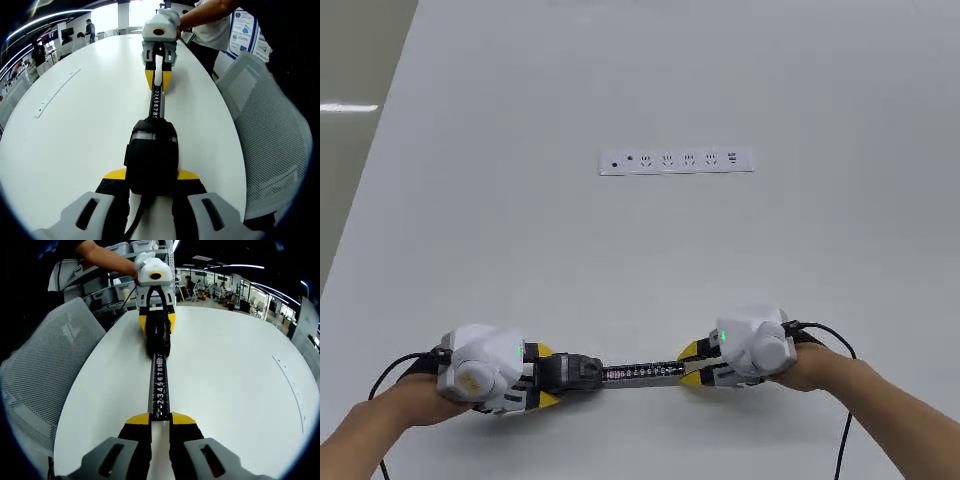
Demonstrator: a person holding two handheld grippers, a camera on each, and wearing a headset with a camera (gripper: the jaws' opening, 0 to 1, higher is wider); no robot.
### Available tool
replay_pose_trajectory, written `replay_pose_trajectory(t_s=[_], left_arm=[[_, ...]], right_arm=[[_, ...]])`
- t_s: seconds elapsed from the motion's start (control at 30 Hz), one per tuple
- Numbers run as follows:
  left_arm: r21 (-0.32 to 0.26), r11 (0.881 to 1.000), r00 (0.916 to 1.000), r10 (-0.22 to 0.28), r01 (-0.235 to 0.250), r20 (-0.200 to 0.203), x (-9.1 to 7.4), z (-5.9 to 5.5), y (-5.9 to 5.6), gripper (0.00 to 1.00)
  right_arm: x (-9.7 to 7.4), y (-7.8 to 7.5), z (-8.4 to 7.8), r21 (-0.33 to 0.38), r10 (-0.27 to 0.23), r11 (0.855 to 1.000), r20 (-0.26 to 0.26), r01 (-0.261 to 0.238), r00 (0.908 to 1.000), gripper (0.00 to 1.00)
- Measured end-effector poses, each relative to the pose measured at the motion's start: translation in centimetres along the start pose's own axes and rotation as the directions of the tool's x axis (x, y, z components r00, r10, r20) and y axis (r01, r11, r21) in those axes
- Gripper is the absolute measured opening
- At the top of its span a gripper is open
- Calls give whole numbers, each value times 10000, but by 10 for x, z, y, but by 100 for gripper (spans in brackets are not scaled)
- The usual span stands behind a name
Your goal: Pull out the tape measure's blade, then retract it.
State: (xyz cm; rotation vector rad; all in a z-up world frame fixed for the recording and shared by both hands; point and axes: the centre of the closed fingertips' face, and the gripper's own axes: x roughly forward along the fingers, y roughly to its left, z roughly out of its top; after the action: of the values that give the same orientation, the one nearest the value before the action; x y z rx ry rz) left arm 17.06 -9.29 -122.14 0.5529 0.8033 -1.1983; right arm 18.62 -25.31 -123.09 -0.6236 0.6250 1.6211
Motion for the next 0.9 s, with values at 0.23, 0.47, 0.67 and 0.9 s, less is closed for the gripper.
replay_pose_trajectory(t_s=[0.23, 0.47, 0.67, 0.9], left_arm=[[-8, 10000, 10000, 2, -2, -20, 0, -1, 0, 28], [8, 10000, 10000, -13, 14, -59, 1, -1, 0, 28], [14, 10000, 10000, -35, 35, -91, 1, -1, 0, 28], [30, 10000, 9999, -43, 44, -123, 1, -1, -1, 28]], right_arm=[[-5, 0, -6, 25, -44, 10000, -8, 44, 10000, 10], [-9, 0, -12, 45, -69, 10000, -42, 69, 10000, 10], [-13, 0, -16, 52, -116, 9999, -78, 116, 9999, 10], [-19, 0, -21, 117, -153, 9998, -133, 154, 9998, 10]])
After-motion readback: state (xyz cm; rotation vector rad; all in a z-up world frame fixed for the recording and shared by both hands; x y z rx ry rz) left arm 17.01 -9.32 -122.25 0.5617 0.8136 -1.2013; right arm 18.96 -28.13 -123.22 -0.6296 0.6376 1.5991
